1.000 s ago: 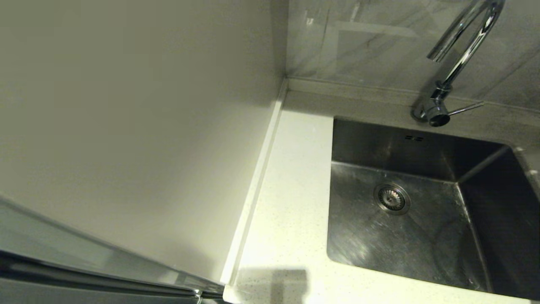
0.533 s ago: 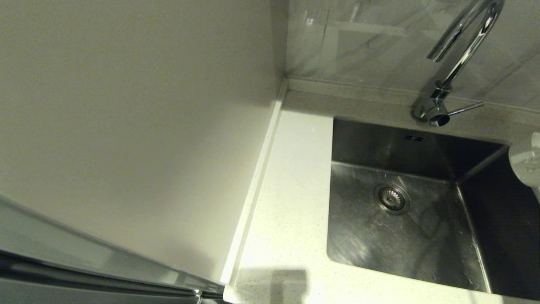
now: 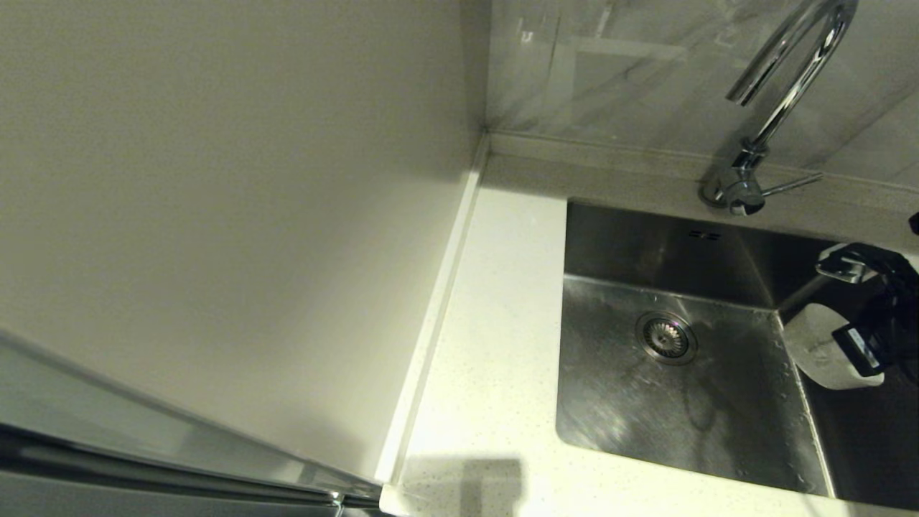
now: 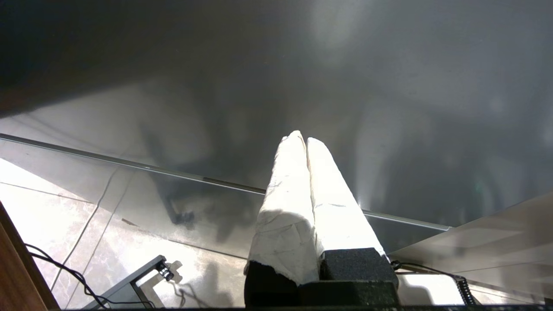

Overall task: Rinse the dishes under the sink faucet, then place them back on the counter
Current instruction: Put a bowl into the sink

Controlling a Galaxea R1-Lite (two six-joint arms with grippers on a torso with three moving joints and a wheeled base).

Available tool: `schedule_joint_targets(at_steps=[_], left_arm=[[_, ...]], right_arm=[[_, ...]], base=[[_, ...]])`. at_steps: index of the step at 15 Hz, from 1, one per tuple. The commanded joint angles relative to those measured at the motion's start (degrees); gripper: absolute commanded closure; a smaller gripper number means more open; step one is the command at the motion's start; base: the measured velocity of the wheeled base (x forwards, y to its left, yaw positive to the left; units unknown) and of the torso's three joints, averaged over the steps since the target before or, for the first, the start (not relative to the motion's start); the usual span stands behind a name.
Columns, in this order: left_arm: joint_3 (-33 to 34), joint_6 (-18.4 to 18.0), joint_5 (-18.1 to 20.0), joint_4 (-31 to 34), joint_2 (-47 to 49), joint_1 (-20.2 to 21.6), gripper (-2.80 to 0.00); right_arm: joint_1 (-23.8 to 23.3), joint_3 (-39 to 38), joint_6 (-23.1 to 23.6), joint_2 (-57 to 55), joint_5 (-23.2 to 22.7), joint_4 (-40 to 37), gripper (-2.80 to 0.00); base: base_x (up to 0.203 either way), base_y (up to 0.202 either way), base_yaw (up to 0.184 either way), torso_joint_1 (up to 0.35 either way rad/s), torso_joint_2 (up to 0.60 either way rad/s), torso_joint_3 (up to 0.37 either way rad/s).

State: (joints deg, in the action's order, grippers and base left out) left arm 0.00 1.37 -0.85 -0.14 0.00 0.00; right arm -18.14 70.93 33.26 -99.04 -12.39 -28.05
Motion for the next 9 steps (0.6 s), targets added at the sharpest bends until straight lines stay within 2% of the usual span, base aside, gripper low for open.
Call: schedule_joint_targets(at_steps=[1,4,9], left_arm=[[0.0,0.0,0.0,0.0,-0.2,0.0,0.00],[0.0,0.0,0.0,0.0,-0.2,-0.1,0.00],[0.0,0.0,0.0,0.0,-0.2,0.0,0.00]], right_arm=[[2.2,-2.8,0.1,-6.6,0.1,11.6,0.00],[3.2,-4.8,0.1,-15.4,1.6,25.6,0.00],[3.0,-1.4,-0.2,-27.3,5.4,36.8,0.00]], base=[[0.000,0.000,0.000,0.000,0.00,0.000],[0.000,0.000,0.000,0.000,0.00,0.000],[0.000,0.000,0.000,0.000,0.00,0.000]])
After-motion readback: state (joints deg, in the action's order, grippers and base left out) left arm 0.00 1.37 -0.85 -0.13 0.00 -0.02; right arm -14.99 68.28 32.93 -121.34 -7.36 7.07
